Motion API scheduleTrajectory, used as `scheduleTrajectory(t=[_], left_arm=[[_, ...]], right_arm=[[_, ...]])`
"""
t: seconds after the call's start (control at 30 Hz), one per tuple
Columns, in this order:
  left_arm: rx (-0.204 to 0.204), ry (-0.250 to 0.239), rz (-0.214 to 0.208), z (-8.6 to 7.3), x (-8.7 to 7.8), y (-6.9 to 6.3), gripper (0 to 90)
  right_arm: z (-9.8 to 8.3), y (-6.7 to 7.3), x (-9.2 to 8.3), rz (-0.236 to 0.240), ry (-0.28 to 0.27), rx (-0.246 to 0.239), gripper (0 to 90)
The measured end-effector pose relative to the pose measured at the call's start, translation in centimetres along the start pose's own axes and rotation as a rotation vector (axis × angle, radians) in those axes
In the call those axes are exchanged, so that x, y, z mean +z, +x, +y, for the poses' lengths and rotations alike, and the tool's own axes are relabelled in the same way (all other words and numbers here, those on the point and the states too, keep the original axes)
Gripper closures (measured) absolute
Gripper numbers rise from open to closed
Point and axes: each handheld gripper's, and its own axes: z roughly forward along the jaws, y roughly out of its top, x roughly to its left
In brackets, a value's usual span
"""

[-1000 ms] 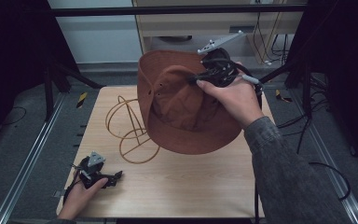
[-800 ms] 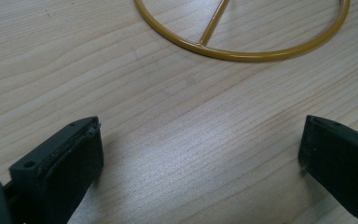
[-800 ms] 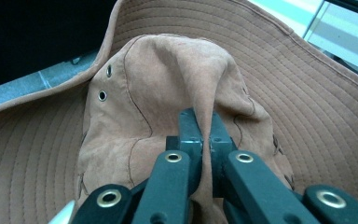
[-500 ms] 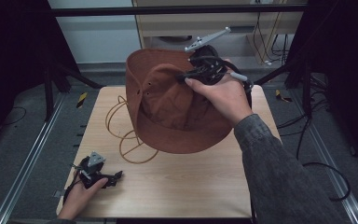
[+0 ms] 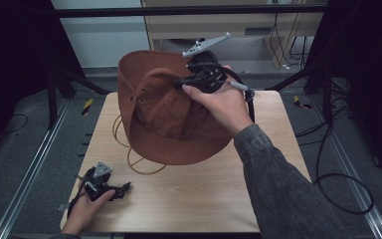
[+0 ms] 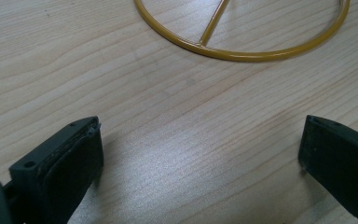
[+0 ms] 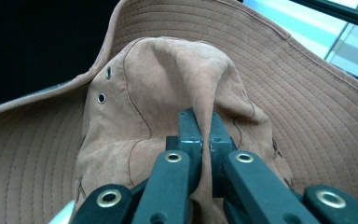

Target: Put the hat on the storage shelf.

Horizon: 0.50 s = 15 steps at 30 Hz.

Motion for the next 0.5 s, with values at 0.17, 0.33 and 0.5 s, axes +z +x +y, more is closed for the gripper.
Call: scheduleTrajectory(t=[0.17,0.33,0.5], left_arm=[[0.0,0.0,0.0,0.0,0.0,0.0,0.0],[0.001,0.0,-0.001,0.0,0.0,0.0,0.0],[0.001,0.0,-0.001,0.0,0.0,0.0,0.0]], right_arm=[[0.3,0.5,0.8,0.009,-0.011,0.001,89.1],[0.7,0.8,1.6,0.015,-0.02,0.006,89.1],[1.3,1.2,2.7,0.02,-0.028,0.006,89.1]])
